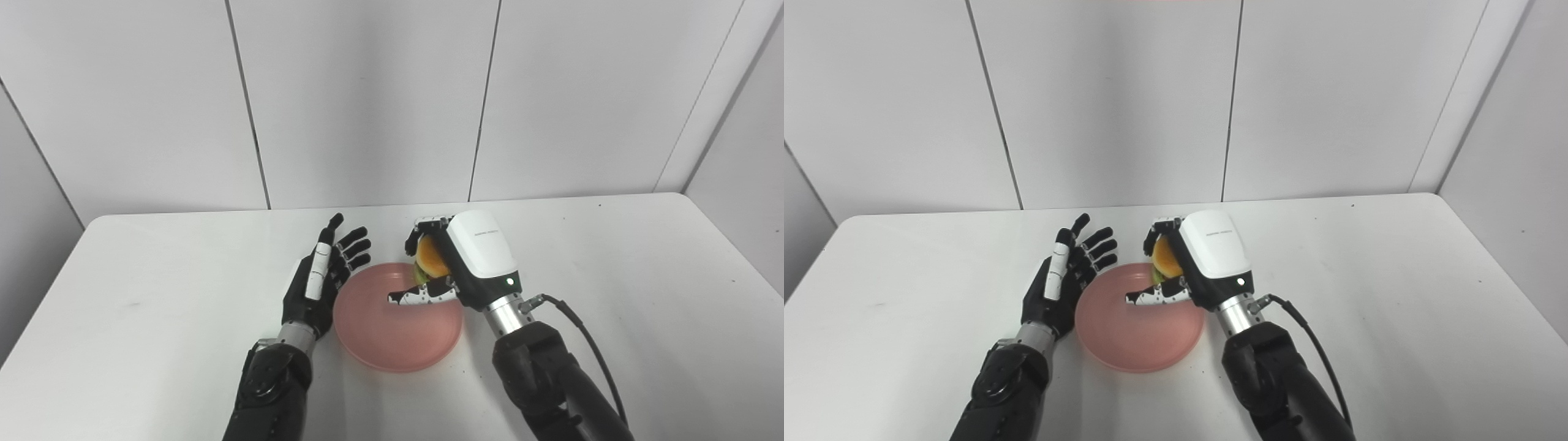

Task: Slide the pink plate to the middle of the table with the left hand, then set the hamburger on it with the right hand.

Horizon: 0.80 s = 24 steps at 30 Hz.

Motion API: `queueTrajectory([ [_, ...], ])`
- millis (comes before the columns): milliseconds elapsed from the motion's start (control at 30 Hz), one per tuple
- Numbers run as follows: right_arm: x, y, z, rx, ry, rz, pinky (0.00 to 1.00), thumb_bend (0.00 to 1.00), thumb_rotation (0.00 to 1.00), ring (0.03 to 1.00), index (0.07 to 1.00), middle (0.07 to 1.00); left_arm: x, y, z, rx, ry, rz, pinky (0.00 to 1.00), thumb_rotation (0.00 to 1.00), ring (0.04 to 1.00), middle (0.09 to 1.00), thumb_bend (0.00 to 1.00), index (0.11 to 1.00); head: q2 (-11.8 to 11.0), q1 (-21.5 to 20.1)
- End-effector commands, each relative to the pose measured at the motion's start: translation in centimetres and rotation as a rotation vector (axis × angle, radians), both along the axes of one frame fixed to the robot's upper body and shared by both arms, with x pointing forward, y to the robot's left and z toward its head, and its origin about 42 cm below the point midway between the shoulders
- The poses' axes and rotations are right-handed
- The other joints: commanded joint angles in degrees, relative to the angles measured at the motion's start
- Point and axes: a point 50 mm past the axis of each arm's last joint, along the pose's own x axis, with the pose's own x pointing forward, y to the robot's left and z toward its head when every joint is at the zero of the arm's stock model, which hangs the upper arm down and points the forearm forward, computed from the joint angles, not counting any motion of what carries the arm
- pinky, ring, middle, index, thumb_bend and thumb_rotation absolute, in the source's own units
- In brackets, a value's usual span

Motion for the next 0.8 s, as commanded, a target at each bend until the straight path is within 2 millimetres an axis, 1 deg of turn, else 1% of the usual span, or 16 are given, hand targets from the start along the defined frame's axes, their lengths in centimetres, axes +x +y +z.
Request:
queueTrajectory([
  [0, 0.7, 1.4, 1.8, 0.03, -0.092, 0.06, 0.15, 0.71, 0.23, 0.211, 0.367, 0.306, -1.1, -0.6, -1.5, 0.005, 0.012, 0.001, 0.79, 0.84, 0.847, 0.838, 0.88, 0.944, 0.1, 0.3],
  [67, 1.0, 1.8, 1.4, 0.035, -0.079, 0.069, 0.15, 0.71, 0.22, 0.215, 0.371, 0.309, -1.2, -0.6, -1.6, 0.01, 0.008, 0.001, 0.78, 0.84, 0.848, 0.84, 0.88, 0.945, 0.2, 0.3],
  [233, 1.7, 2.9, -0.1, 0.006, -0.046, 0.08, 0.14, 0.7, 0.27, 0.2, 0.351, 0.287, -1.3, -0.6, -1.6, 0.01, 0.01, -0.009, 0.75, 0.85, 0.854, 0.845, 0.86, 0.951, 0.4, 0.5],
  [333, 2.2, 3.3, -0.9, -0.003, -0.01, 0.088, 0.14, 0.7, 0.3, 0.204, 0.354, 0.291, -1.3, -0.7, -1.6, 0.02, 0.01, -0.01, 0.74, 0.85, 0.859, 0.84, 0.86, 0.943, 0.5, 0.5],
  [567, 3.1, 3.9, -2.4, -0.016, 0.019, 0.105, 0.15, 0.7, 0.25, 0.209, 0.335, 0.291, -1.3, -0.9, -1.5, 0.023, 0.007, -0.002, 0.69, 0.85, 0.84, 0.828, 0.85, 0.926, 0.6, 0.6],
  [600, 3.2, 3.9, -2.6, -0.017, 0.023, 0.106, 0.16, 0.58, 0.18, 0.225, 0.428, 0.309, -1.3, -0.9, -1.4, 0.024, 0.007, -0.001, 0.69, 0.84, 0.85, 0.841, 0.86, 0.934, 0.6, 0.6],
  [700, 3.3, 3.7, -3.1, -0.017, 0.028, 0.118, 0.18, 0.52, 0.16, 0.257, 0.468, 0.346, -1.3, -0.9, -1.5, 0.027, 0.012, 0.002, 0.7, 0.85, 0.863, 0.86, 0.85, 0.945, 0.7, 0.5],
  [767, 3.2, 3.6, -3.2, -0.023, 0.026, 0.121, 0.24, 0.51, 0.17, 0.325, 0.482, 0.412, -1.4, -0.8, -1.5, 0.034, 0.012, 0.005, 0.69, 0.85, 0.859, 0.87, 0.86, 0.945, 0.7, 0.4],
])
